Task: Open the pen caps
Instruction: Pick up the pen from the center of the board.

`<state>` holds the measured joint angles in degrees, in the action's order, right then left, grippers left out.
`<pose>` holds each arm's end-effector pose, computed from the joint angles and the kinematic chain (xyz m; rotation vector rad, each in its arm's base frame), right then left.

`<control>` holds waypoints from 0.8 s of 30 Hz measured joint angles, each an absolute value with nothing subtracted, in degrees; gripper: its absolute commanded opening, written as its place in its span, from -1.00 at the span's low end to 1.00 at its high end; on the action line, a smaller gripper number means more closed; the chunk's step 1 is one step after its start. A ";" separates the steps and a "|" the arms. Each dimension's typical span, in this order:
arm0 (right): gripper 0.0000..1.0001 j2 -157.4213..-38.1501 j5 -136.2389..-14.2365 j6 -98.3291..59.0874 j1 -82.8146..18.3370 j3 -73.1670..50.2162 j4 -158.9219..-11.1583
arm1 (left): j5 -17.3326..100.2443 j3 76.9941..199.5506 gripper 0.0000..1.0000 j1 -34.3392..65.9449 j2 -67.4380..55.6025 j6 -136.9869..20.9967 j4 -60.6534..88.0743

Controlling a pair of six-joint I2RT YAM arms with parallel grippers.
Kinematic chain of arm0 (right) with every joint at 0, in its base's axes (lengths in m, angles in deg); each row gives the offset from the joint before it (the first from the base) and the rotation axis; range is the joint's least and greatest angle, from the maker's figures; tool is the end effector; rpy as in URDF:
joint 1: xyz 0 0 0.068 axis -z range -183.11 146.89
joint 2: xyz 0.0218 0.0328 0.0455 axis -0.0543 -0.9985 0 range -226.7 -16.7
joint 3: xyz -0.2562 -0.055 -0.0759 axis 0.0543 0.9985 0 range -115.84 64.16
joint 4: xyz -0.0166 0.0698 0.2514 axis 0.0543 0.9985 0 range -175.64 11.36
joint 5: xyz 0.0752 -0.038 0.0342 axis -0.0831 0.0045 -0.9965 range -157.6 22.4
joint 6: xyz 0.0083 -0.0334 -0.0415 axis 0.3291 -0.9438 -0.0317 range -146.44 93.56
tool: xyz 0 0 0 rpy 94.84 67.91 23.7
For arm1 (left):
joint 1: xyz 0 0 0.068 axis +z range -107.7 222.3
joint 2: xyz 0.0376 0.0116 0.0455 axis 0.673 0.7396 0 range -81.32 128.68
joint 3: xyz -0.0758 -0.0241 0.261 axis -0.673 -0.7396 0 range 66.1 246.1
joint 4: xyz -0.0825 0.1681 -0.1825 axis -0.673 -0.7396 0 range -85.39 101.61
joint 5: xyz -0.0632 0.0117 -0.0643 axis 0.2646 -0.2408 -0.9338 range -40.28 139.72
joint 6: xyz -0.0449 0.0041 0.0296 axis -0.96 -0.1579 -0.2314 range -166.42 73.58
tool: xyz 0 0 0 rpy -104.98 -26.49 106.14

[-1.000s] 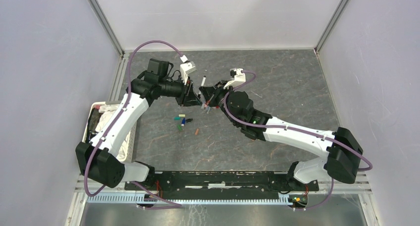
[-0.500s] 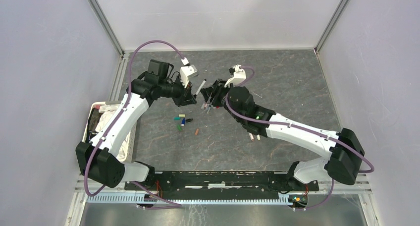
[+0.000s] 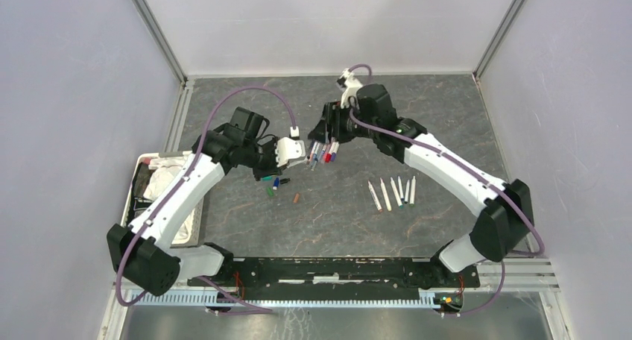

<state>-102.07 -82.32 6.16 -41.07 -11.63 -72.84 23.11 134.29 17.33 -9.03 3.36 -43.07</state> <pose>0.2708 0.2227 0.3538 -0.2791 2.0845 1.0313 0.2137 -0.1172 0.3168 1.6382 1.8744 -0.4244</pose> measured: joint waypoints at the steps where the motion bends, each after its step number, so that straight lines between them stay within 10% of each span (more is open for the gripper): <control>1: 0.32 -103.14 -84.74 5.46 -41.04 -11.70 -71.81 | 23.48 134.13 -0.95 16.72 -9.64 4.63 -43.42; 24: 0.27 -114.63 -117.49 5.86 -41.83 -10.06 -73.12 | 31.72 130.46 -0.95 9.79 -11.41 15.89 -46.54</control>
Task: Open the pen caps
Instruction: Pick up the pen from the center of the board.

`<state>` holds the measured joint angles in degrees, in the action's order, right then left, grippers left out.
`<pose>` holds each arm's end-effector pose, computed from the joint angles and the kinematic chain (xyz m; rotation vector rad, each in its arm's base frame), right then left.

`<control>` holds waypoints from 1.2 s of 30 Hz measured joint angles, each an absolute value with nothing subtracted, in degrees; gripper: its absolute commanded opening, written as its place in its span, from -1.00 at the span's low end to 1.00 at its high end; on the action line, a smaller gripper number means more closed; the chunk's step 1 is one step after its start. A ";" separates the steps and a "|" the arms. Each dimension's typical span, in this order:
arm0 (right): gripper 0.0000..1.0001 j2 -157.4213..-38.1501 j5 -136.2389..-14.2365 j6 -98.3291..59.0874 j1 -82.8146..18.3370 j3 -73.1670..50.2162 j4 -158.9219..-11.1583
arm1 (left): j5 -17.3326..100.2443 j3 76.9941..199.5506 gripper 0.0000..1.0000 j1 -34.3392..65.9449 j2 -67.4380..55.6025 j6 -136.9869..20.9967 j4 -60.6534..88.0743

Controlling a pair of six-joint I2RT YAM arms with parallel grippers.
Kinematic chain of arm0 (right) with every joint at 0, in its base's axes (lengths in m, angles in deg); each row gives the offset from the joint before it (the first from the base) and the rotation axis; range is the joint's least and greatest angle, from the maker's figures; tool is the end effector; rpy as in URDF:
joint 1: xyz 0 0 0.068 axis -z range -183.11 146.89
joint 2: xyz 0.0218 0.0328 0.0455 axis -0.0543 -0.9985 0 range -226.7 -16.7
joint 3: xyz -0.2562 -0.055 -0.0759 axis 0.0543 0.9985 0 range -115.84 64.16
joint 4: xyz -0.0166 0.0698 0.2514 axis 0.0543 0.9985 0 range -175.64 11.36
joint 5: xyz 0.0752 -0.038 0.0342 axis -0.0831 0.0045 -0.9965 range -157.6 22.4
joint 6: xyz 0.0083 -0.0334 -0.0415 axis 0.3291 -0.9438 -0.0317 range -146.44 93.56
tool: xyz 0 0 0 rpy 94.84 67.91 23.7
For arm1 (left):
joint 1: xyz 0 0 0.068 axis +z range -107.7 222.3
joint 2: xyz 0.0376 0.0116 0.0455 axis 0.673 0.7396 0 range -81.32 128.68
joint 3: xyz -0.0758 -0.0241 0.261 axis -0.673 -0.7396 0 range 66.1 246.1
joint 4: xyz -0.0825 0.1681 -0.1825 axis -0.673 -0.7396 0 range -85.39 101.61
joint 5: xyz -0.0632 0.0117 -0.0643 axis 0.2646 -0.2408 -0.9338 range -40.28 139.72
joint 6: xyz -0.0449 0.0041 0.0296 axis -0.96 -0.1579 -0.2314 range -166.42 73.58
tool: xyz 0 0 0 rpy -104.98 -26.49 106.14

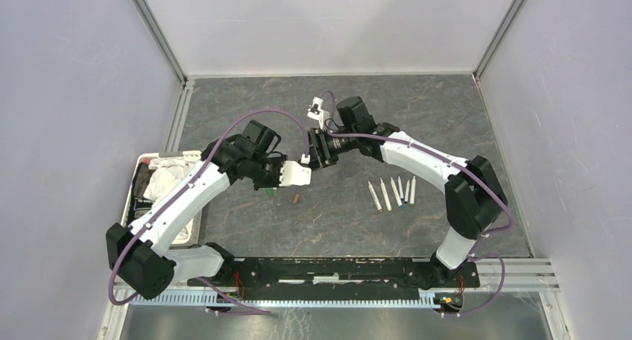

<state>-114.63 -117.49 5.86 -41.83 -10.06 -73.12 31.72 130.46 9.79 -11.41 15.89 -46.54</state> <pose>0.2818 0.2608 0.2741 -0.6907 2.3345 1.5949 0.1853 -0.1312 0.3008 1.9870 1.6954 -0.2425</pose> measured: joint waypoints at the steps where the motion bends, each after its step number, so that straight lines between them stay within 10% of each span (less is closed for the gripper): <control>1: 0.25 -114.94 -117.68 5.88 -42.14 -10.03 -73.12 | 32.00 130.40 -0.95 9.68 -11.41 15.91 -46.57; 11: -0.05 -118.81 -118.21 5.73 -46.33 -10.06 -72.88 | 35.00 129.19 -0.95 7.65 -11.41 16.32 -46.28; 18: -0.71 -120.30 -119.04 5.92 -47.06 -10.73 -72.93 | 37.40 128.97 -0.93 6.80 -11.33 17.66 -46.08; 21: -1.00 -120.43 -119.41 5.73 -47.27 -10.97 -72.88 | 38.03 128.91 -0.50 6.40 -11.20 17.72 -46.26; 25: -1.00 -120.56 -119.61 5.14 -47.25 -10.97 -72.53 | 37.68 128.91 0.01 6.10 -11.20 17.72 -46.00; 36: -1.00 -113.41 -122.51 4.55 -44.83 1.86 -80.86 | 26.80 131.93 0.05 8.17 -10.63 15.49 -46.30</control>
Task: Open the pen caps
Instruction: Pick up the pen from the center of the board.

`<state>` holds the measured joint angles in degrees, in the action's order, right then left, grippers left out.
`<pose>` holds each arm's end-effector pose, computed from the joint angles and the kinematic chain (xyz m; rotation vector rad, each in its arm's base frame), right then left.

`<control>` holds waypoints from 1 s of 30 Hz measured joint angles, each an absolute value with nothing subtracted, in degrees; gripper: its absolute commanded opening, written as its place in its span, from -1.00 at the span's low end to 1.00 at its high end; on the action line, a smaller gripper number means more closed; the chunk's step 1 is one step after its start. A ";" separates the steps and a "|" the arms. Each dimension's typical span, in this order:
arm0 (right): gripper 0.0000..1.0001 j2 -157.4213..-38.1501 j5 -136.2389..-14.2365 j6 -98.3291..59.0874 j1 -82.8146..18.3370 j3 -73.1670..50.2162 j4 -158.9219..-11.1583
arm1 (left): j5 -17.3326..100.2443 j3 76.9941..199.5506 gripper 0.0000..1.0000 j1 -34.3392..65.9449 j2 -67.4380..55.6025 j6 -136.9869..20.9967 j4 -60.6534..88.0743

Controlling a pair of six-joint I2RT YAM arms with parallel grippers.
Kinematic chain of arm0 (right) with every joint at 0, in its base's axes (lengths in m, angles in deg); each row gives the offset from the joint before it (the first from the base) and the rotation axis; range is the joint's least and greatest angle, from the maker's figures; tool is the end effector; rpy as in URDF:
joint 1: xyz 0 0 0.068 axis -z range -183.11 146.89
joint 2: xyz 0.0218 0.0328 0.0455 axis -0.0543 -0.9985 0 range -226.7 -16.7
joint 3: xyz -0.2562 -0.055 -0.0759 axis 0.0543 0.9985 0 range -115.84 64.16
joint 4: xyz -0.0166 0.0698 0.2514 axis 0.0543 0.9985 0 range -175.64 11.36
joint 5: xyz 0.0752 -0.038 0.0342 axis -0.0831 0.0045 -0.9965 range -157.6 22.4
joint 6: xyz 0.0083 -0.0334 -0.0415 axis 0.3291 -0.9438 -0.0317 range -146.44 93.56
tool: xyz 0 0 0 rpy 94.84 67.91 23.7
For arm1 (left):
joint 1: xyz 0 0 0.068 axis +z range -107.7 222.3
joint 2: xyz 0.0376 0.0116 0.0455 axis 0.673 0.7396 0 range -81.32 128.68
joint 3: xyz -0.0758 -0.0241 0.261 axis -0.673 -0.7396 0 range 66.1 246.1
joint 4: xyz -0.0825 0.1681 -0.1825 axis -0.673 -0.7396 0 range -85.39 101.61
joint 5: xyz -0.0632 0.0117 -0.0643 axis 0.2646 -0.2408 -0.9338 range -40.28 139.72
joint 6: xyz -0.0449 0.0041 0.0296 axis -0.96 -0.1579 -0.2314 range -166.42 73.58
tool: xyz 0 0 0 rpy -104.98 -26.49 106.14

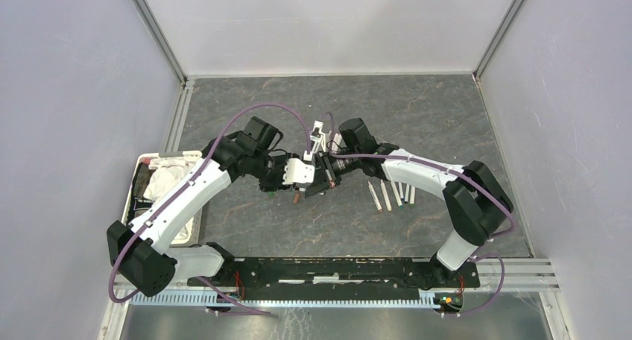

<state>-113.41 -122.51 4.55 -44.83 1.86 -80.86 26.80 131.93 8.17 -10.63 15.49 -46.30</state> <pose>0.2494 0.2614 0.2270 -0.8232 2.3600 1.6985 0.1832 -0.1410 0.3067 1.9923 1.6231 -0.3557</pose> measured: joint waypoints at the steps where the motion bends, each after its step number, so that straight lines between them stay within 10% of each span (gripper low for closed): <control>1: -1.00 -112.65 -122.93 4.85 -44.56 2.93 -82.06 | 25.31 132.56 0.05 8.68 -10.39 15.36 -46.39; 11: -1.00 -109.43 -125.81 8.77 -44.37 6.77 -93.27 | 15.81 133.72 0.03 9.55 -9.71 13.46 -48.82; 19: -1.00 -109.43 -126.58 9.03 -44.63 6.82 -94.17 | 14.89 134.40 -0.82 9.62 -8.70 13.00 -49.87; 24: -0.21 -109.43 -126.60 7.89 -44.63 6.80 -93.56 | 15.17 134.40 -0.95 9.55 -8.64 13.29 -50.08; 30: -0.15 -110.79 -126.40 8.15 -44.76 4.81 -92.84 | 16.22 134.40 -0.95 9.55 -8.66 13.88 -50.54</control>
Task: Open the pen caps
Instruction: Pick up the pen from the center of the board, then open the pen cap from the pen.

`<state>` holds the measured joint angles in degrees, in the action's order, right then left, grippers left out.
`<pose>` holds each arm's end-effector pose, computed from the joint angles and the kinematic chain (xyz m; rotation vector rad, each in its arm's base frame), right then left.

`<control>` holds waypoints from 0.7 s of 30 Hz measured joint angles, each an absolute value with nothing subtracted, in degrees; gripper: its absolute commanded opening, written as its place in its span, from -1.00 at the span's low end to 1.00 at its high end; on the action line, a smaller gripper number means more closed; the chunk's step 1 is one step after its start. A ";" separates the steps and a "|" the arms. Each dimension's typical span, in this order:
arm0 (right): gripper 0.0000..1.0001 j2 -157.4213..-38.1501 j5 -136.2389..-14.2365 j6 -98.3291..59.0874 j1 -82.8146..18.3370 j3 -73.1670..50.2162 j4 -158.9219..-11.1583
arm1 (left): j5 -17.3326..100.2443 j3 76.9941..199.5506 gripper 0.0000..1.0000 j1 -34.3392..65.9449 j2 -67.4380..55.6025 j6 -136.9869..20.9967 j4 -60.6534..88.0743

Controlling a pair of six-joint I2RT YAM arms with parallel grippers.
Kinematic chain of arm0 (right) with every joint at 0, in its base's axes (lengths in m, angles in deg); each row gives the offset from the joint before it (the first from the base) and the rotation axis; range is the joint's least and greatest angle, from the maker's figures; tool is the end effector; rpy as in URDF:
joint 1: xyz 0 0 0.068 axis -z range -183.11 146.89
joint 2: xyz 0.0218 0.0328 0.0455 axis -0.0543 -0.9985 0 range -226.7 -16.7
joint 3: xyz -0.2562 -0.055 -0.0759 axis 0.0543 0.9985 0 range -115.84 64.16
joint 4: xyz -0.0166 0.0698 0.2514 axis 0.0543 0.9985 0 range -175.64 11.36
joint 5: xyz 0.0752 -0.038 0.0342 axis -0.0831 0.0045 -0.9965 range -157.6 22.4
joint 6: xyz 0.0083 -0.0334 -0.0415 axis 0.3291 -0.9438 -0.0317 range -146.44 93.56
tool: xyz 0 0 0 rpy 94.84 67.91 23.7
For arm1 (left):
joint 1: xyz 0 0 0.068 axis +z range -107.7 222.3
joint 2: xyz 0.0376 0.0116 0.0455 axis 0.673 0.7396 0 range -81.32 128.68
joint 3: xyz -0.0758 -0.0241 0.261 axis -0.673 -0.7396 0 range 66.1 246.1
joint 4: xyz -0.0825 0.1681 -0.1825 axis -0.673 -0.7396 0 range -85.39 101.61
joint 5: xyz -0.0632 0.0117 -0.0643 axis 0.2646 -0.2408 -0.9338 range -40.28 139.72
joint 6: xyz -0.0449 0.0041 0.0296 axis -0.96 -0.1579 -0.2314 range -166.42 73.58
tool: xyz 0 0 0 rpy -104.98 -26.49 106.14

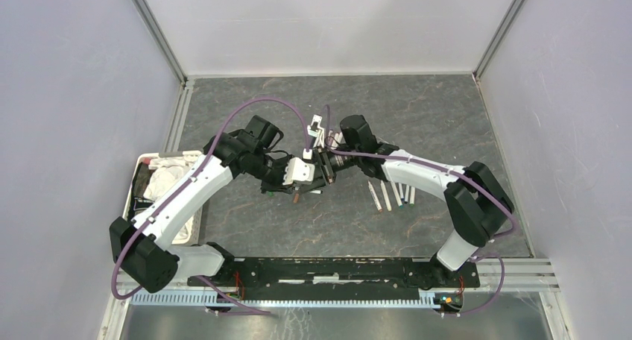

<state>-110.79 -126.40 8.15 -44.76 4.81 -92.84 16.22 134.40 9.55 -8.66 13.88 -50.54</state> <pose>0.2460 0.2595 0.2438 -0.8886 2.1563 1.8043 0.1840 -0.1418 0.3116 1.9557 1.6350 -0.6176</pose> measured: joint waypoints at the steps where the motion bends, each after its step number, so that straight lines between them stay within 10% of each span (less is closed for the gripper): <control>1: -0.15 -111.44 -126.38 8.24 -44.85 4.02 -92.84 | 16.37 134.40 -0.95 9.55 -8.66 13.92 -50.61; 8: -0.18 -113.72 -126.25 9.64 -46.22 2.45 -93.78 | 16.72 134.40 -0.94 9.55 -8.66 13.99 -50.67; 15: -0.99 -114.18 -126.36 9.40 -46.66 2.38 -93.47 | 17.40 134.40 -0.95 9.55 -8.66 14.07 -50.63; 21: -1.00 -114.18 -125.97 5.57 -45.87 1.18 -89.97 | 18.91 134.22 -0.95 9.16 -8.70 15.67 -49.47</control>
<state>-114.18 -125.97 5.57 -45.87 1.18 -89.97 18.91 134.22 9.16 -8.70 15.67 -49.47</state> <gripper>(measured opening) 0.073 0.200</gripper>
